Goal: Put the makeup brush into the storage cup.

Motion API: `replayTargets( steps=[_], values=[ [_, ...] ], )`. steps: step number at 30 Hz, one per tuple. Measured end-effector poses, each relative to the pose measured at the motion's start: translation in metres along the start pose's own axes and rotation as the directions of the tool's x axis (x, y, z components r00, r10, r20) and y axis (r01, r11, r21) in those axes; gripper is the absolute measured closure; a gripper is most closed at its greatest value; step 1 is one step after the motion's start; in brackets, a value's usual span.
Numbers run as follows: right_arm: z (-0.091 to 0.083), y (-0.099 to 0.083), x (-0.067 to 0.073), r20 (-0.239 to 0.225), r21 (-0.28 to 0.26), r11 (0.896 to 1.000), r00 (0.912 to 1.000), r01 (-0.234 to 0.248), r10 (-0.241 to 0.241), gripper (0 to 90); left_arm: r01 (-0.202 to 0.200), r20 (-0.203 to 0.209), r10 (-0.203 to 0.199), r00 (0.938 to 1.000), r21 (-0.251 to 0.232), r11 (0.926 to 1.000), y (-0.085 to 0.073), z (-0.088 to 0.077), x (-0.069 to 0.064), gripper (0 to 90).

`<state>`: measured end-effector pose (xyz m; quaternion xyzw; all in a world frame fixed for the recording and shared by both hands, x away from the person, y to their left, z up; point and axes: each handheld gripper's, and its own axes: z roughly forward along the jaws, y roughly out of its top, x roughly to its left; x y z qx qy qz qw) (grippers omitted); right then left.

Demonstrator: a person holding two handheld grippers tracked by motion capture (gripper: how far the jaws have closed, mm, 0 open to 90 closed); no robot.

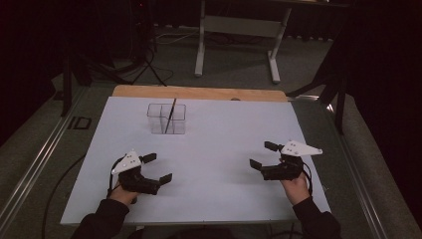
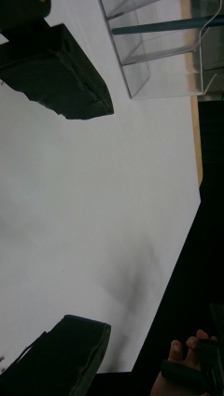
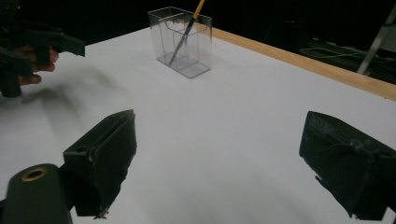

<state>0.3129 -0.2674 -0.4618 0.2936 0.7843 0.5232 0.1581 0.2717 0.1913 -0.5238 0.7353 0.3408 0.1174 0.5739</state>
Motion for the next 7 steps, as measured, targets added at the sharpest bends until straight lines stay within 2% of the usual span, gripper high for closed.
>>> replayTargets(
  steps=[7],
  values=[
    [0.0011, -0.0016, -0.0007, -0.002, 0.008, 1.0, 1.0, -0.005, 0.005, 10.9, -0.002, 0.006, 0.002, 1.0, 0.006, 1.0, -0.0018, 0.0001, 0.0, 0.3]
  ],
)
